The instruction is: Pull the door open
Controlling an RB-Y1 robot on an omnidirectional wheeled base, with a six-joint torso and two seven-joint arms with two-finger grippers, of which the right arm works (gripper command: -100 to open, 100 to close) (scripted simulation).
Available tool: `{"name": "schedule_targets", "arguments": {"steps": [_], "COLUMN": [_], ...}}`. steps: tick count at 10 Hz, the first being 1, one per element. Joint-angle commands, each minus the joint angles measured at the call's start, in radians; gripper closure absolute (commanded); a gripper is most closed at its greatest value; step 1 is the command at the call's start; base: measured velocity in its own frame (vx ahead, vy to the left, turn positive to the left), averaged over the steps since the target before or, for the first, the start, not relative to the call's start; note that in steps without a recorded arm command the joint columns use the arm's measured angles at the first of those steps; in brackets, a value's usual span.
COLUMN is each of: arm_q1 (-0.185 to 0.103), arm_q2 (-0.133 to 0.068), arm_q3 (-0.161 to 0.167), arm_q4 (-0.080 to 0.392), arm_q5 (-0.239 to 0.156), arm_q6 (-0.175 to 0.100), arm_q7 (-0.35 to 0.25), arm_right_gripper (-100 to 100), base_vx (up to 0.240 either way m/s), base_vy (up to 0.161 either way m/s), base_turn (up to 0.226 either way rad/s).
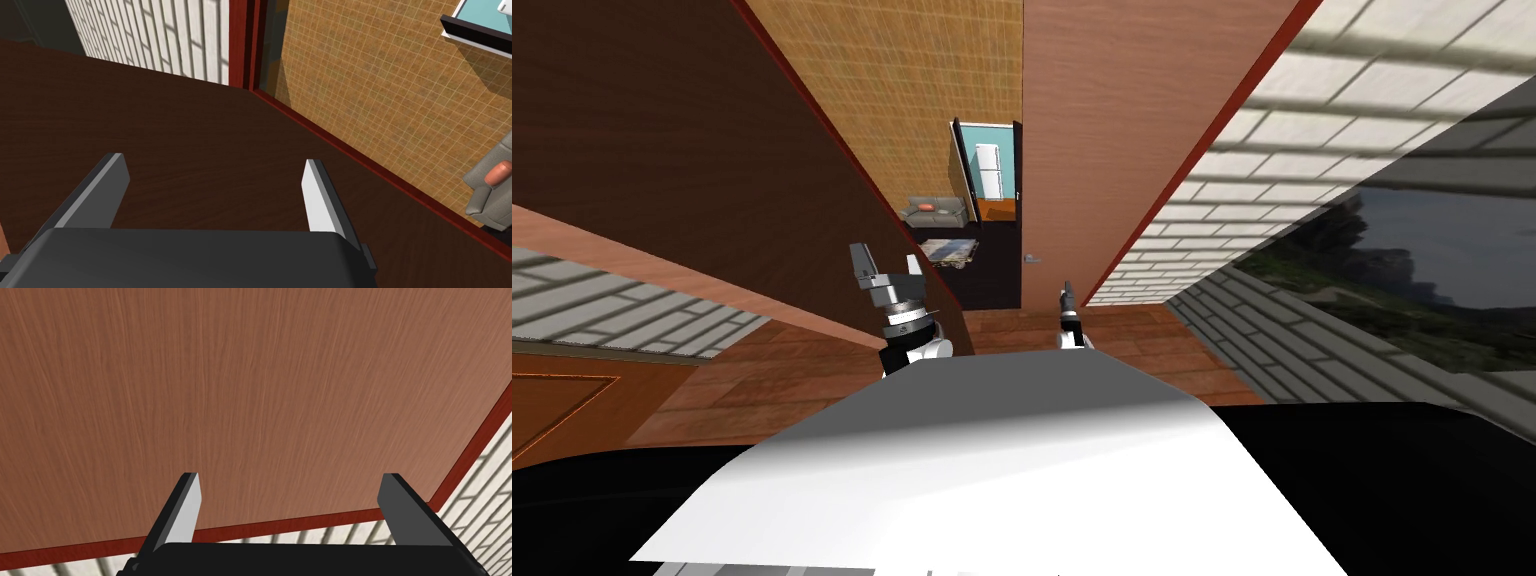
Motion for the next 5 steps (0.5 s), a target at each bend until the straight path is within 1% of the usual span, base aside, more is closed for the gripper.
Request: {"name": "schedule_targets", "arguments": {"steps": [1, 5], "arm_q1": [-0.009, -0.048], "arm_q2": [0.006, 0.019], "arm_q3": [0.003, 0.007], "arm_q4": [0.037, 0.147], "arm_q5": [-0.012, -0.040], "arm_q6": [-0.006, -0.031], "arm_q7": [0.006, 0.017], "arm_right_gripper": [-100, -100], "base_vx": [0.098, 0.102], "base_vy": [0.004, -0.008], "base_turn": [0.055, 0.057]}}
